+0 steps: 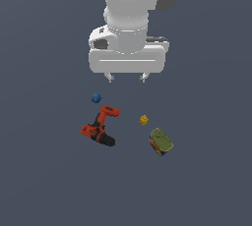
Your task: Pick up a designated object from a clutter of objects.
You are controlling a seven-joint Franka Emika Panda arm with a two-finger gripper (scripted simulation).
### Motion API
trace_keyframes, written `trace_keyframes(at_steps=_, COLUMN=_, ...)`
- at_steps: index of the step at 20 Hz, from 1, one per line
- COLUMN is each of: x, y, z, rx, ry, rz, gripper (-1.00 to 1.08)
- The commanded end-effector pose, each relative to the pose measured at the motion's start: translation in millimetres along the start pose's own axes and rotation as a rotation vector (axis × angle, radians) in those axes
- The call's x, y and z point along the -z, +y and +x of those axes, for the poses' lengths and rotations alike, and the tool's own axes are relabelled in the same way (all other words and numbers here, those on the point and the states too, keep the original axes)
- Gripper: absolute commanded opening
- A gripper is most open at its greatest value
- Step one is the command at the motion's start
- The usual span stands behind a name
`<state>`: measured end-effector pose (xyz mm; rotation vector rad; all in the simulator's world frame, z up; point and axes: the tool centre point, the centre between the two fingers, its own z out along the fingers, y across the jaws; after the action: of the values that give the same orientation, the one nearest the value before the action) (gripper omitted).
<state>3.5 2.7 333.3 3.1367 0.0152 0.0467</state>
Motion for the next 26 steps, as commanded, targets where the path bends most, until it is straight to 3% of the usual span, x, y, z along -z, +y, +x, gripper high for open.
trace_keyframes(at_steps=1, x=0.0, y=0.0, z=0.0, rx=0.000, ry=0.000, rz=0.000, gripper=1.08)
trace_keyframes(at_steps=6, x=8.9, y=3.1, z=1.1, rx=0.013, ry=0.017, rz=-0.005, gripper=1.08)
trace_keyframes(at_steps=12, x=43.2, y=15.3, z=3.8, rx=0.061, ry=0.083, rz=-0.024, gripper=1.08)
trace_keyframes(at_steps=18, x=102.5, y=37.8, z=3.0, rx=0.141, ry=0.194, rz=-0.054, gripper=1.08)
trace_keyframes(at_steps=26, x=200.4, y=86.8, z=-14.7, rx=0.273, ry=0.384, rz=-0.095, gripper=1.08)
